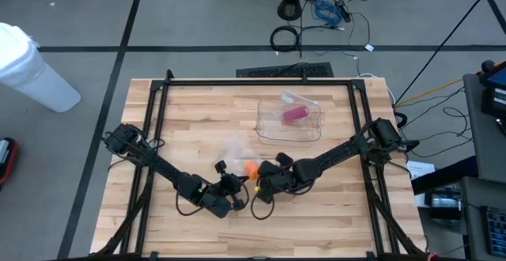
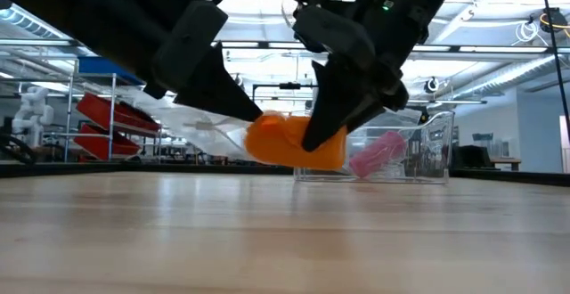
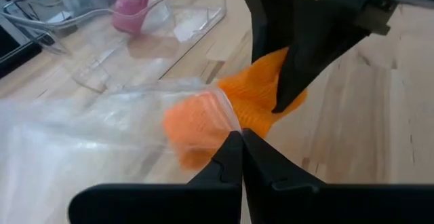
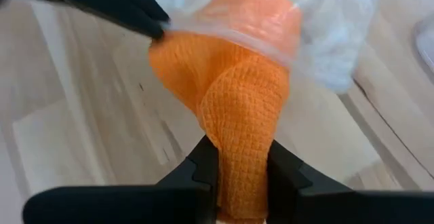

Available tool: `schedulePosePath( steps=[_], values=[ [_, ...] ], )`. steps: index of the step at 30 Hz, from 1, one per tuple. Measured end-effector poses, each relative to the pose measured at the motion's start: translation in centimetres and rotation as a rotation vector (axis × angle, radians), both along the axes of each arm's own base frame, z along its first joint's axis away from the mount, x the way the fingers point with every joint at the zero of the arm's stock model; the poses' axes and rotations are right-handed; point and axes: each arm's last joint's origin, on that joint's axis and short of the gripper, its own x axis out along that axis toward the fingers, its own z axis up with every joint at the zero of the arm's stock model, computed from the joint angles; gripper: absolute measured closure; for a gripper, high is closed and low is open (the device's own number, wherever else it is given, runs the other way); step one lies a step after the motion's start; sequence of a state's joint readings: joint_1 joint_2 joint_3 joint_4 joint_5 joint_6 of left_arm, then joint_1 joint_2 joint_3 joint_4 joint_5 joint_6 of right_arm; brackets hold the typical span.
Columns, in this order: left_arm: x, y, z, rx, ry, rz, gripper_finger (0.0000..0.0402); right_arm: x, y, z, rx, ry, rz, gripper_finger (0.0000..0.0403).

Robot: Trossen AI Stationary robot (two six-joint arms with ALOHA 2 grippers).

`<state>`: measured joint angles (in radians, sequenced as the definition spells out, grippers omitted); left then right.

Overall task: Roll bandage
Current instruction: Put the rolled orange bandage into the transparent zip bag

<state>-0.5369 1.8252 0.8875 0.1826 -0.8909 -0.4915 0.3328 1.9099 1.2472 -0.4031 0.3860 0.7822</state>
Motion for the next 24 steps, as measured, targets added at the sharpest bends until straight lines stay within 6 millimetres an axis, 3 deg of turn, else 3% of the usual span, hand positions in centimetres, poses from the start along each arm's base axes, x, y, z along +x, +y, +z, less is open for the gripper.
schedulePosePath(
  steps=[11,24],
  values=[
    [0.6,0.4,0.3,-0.039,-0.041,0.007,0.0402,0.4,0.3,-1.9,0.035,0.042,0.010,0.0344],
    [0.6,0.3,-0.8,-0.064,-0.003,-0.013,0.0401,0.9,-0.9,-1.1,0.013,-0.003,-0.015,0.0344]
  ],
)
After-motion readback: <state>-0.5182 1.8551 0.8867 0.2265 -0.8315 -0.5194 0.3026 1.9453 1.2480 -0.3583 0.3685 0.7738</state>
